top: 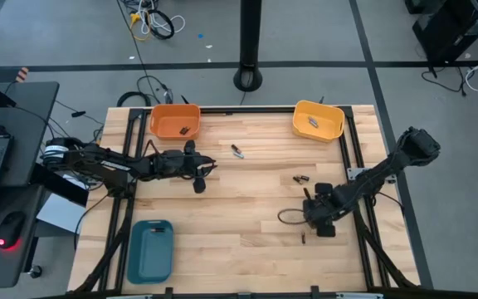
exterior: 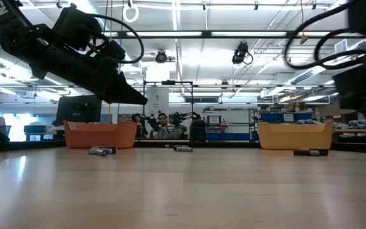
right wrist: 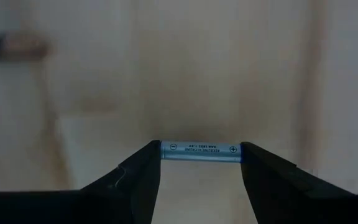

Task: Sort batteries
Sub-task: Put the small gray battery into the yellow bin

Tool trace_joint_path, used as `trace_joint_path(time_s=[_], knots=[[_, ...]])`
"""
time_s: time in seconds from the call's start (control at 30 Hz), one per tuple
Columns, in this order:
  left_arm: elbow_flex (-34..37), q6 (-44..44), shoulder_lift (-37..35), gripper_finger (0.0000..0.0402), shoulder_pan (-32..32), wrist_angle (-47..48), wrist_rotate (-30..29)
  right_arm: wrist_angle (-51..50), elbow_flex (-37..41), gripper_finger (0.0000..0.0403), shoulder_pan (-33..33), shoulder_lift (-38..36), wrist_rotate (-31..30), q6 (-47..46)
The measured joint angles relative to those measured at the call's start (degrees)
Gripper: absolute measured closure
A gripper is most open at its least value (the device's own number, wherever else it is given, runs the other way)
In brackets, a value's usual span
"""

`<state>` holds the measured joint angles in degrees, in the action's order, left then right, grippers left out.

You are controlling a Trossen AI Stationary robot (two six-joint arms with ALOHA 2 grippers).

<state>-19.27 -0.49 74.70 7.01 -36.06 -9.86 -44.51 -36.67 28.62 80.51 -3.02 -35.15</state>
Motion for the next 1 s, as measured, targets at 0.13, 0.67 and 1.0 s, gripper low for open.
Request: trace_joint_path(time_s=[0.13, 0.67, 1.0], knots=[[0.0, 0.4, 0.0, 0.0307, 0.0, 0.1, 0.0, -0.2, -0.2, 0.0192, -6.8, 0.0, -0.9, 1.0], [0.0, 1.7, 0.0, 0.0307, 0.0, 1.1, 0.0, -19.4, -21.9, 0.0192, -39.9, 0.1, -14.3, 12.8], [0.0, 1.4, 0.0, 0.0307, 0.0, 1.2, 0.0, -7.6, -23.3, 0.0192, -68.9, 0.0, -11.5, 18.1]])
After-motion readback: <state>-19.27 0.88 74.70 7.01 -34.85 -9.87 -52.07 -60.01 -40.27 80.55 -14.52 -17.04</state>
